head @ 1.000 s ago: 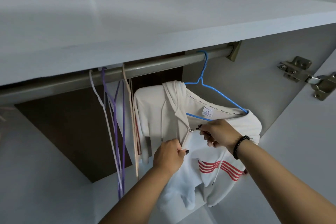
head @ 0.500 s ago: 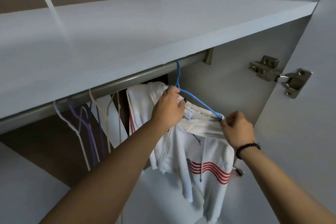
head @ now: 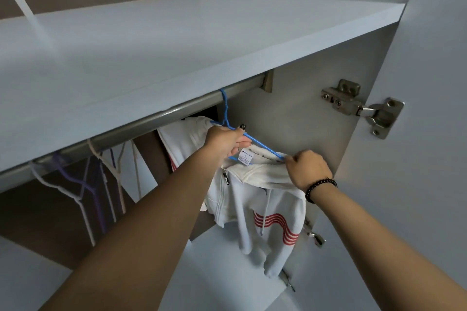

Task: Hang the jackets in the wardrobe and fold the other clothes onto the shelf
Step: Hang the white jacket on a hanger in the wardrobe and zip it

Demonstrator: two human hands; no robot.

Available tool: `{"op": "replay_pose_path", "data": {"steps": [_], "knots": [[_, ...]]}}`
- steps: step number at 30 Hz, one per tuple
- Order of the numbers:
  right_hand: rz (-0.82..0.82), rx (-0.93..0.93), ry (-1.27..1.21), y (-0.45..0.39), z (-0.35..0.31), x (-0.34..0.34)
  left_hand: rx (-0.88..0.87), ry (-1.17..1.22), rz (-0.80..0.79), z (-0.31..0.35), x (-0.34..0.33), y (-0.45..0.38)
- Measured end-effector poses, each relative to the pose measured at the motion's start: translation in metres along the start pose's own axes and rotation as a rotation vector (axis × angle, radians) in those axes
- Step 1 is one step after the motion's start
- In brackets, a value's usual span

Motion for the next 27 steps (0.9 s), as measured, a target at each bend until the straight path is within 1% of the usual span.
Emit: {"op": "replay_pose_path", "data": {"steps": [2, 5, 7, 8, 10, 12, 13, 15, 16, 18, 19, 21, 23, 25, 27], "knots": [[0.058, 0.079, -0.032, 0.002, -0.019, 0.012, 0.006, 0.040, -0.005, -0.003, -0.001, 0.000], [0.141, 0.297, -0.046, 0.015, -0.062, 0.020, 0.048, 0.130, -0.010, -0.005, -0.007, 0.003], [0.130, 0.409, 0.031, 0.025, -0.085, 0.012, 0.081, 0.198, 0.013, -0.006, -0.006, 0.005], [0.118, 0.427, 0.085, 0.028, -0.090, 0.005, 0.083, 0.184, 0.014, -0.005, -0.003, 0.006], [0.122, 0.409, 0.177, 0.029, -0.089, -0.007, 0.060, 0.048, -0.008, -0.005, 0.007, 0.006], [0.172, 0.377, 0.127, 0.028, -0.080, -0.007, 0.004, -0.065, -0.014, -0.005, 0.020, 0.005], [0.206, 0.373, 0.074, 0.027, -0.075, -0.005, -0.036, -0.107, 0.016, -0.006, 0.029, 0.004], [0.242, 0.407, 0.054, 0.023, -0.069, -0.004, -0.163, -0.251, 0.147, -0.005, 0.053, 0.000], [0.219, 0.423, 0.058, 0.019, -0.067, -0.006, -0.217, -0.378, 0.234, -0.005, 0.065, -0.001], [0.099, 0.414, 0.032, 0.013, -0.063, -0.013, -0.243, -0.616, 0.376, -0.008, 0.086, -0.005], [0.047, 0.403, 0.020, 0.012, -0.060, -0.017, -0.231, -0.682, 0.393, -0.011, 0.092, -0.008], [0.031, 0.395, -0.006, 0.013, -0.054, -0.022, -0.222, -0.712, 0.347, -0.018, 0.094, -0.012], [0.045, 0.391, -0.029, 0.017, -0.048, -0.023, -0.262, -0.657, 0.309, -0.021, 0.094, -0.016], [0.052, 0.395, -0.030, 0.019, -0.044, -0.022, -0.305, -0.611, 0.352, -0.023, 0.098, -0.017], [0.051, 0.391, -0.018, 0.019, -0.041, -0.019, -0.288, -0.602, 0.439, -0.024, 0.105, -0.014]]}}
Point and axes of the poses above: each hand's wrist, its own y-axis away from the middle knuckle, its own x-axis out of the back of the hand, z = x × y, the point moved 5 cm from there along -y, towards the middle knuckle, and after that the axes turned 12 degrees about -x, right-handed, at the moved point
